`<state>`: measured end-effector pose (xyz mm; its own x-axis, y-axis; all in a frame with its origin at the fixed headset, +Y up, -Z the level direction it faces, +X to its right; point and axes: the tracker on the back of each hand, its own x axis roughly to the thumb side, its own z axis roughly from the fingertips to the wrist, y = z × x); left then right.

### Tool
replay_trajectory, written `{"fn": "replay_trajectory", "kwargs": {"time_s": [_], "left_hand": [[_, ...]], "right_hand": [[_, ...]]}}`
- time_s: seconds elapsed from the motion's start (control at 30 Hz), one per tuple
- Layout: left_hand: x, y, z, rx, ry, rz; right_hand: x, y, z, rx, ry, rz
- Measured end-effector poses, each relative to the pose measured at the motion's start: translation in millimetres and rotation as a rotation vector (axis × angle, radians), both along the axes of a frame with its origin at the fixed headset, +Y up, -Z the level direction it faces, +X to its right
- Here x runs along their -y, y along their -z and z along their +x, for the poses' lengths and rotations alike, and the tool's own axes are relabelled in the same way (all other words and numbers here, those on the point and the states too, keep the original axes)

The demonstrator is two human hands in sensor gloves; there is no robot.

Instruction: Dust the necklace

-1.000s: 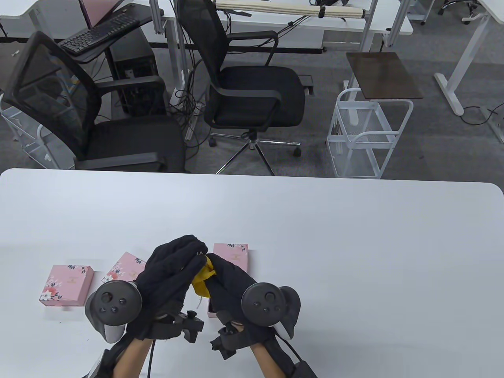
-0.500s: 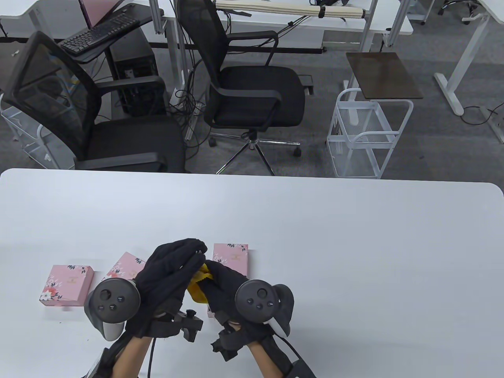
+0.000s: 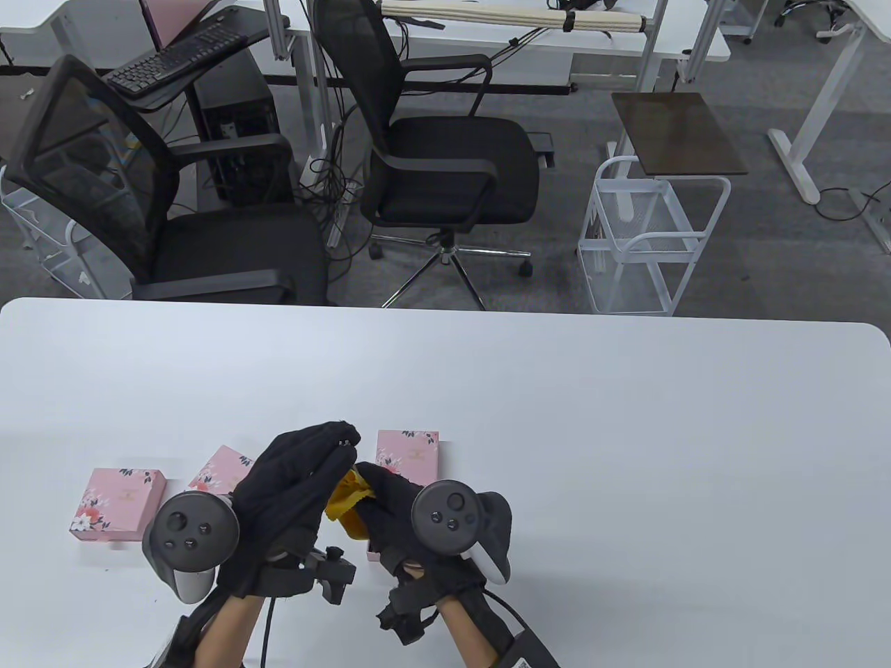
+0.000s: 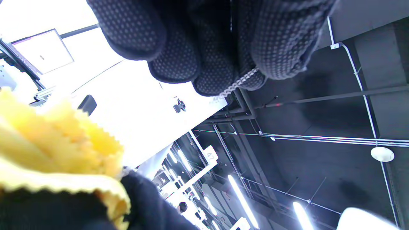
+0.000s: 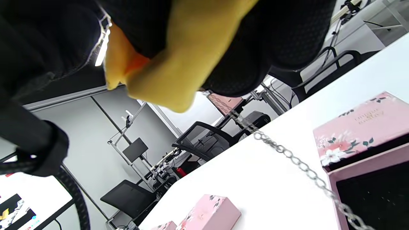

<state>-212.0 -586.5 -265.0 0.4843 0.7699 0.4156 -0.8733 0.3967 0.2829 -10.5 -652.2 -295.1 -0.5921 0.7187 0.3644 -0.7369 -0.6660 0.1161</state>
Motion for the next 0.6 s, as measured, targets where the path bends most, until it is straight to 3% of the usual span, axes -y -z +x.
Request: {"fn": "replay_trajectory", "kwargs": {"time_s": [0.6], "left_hand": [[-4.1, -1.4, -10.7, 0.006, -0.053, 0.010]], "right_hand": [[31.4, 7.8, -12.1, -0.018, -0.145, -0.097]]}}
